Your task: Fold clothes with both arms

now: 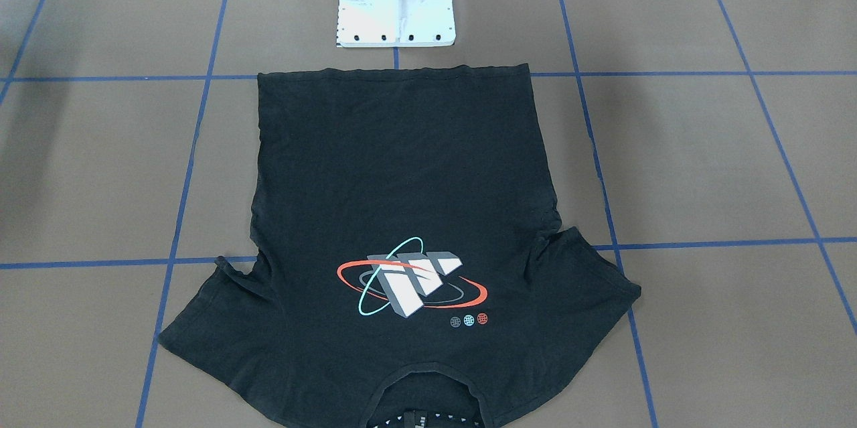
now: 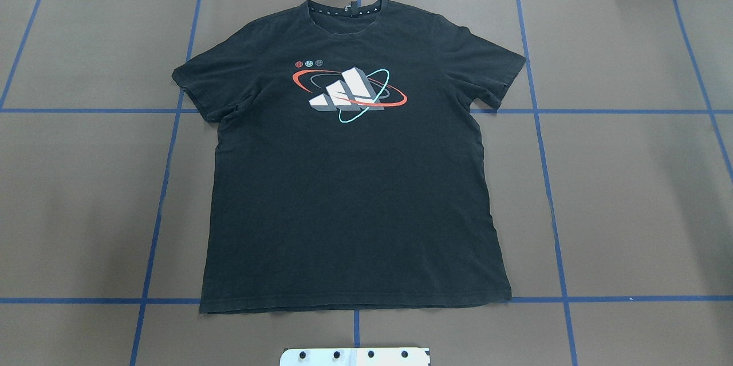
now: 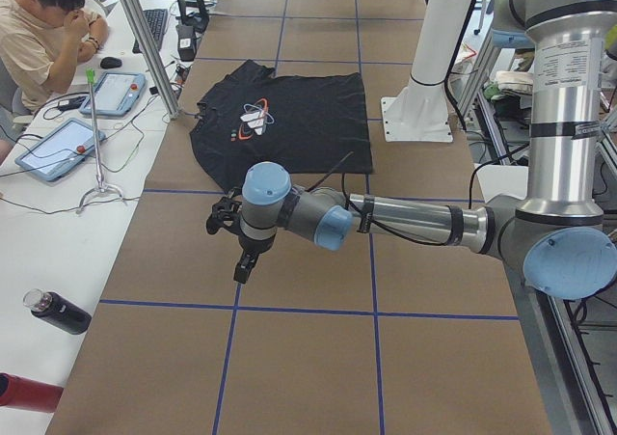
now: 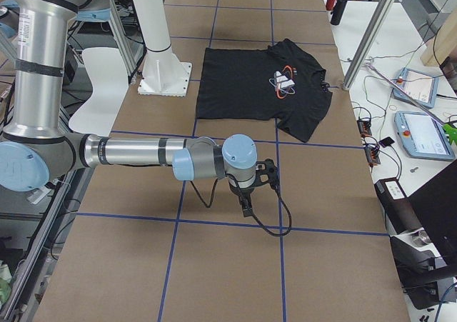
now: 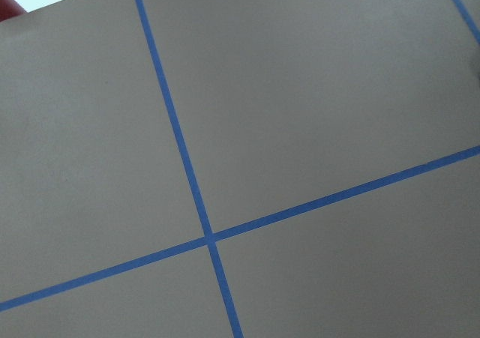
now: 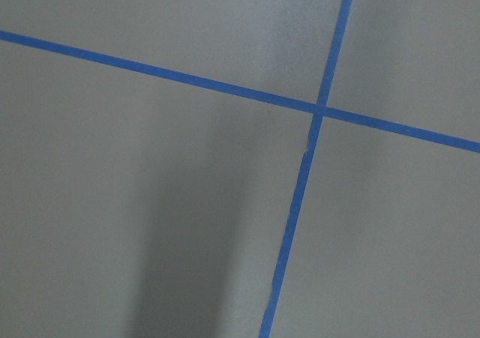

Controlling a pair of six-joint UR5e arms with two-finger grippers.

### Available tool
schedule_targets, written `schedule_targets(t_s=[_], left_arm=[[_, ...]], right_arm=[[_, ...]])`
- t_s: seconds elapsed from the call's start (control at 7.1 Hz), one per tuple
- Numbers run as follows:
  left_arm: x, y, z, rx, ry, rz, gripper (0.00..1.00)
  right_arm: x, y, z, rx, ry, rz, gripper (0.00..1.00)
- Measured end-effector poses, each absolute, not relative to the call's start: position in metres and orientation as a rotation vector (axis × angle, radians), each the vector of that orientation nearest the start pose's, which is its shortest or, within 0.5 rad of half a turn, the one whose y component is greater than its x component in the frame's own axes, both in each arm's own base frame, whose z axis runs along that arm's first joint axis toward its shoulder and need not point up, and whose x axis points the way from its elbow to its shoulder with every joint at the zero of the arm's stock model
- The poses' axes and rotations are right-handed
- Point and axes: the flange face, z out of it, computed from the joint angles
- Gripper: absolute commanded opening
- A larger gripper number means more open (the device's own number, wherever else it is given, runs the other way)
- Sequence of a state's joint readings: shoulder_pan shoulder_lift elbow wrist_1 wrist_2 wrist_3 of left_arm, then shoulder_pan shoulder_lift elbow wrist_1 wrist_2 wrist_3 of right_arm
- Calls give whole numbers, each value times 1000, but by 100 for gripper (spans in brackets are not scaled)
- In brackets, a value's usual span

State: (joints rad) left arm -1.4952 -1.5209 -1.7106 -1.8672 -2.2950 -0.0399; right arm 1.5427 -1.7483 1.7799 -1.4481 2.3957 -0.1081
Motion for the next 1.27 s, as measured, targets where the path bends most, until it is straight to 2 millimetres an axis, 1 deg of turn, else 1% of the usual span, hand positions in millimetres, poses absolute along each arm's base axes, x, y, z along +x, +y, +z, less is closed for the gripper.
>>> schedule_targets(t_s=[0.28, 0.42, 0.56, 0.7, 0.99, 1.13, 1.27], left_arm=[[-28, -491, 581, 325, 774, 180, 100], [-28, -488, 573, 339, 793, 189, 100], [-29, -481, 564, 356, 802, 196, 100], [-30, -473, 561, 363, 805, 200, 100], [-29, -467, 555, 373, 815, 209, 100], [-27, -467, 556, 373, 824, 215, 100], [-25, -469, 554, 385, 830, 226, 100]], right_arm=[[49, -426, 622, 175, -811, -190, 100], [49, -426, 623, 175, -809, -190, 100], [49, -423, 625, 170, -809, -188, 100], [49, -418, 629, 162, -811, -185, 100], [49, -411, 636, 145, -815, -179, 100], [44, -411, 634, 149, -830, -191, 100], [35, -412, 632, 156, -857, -212, 100]])
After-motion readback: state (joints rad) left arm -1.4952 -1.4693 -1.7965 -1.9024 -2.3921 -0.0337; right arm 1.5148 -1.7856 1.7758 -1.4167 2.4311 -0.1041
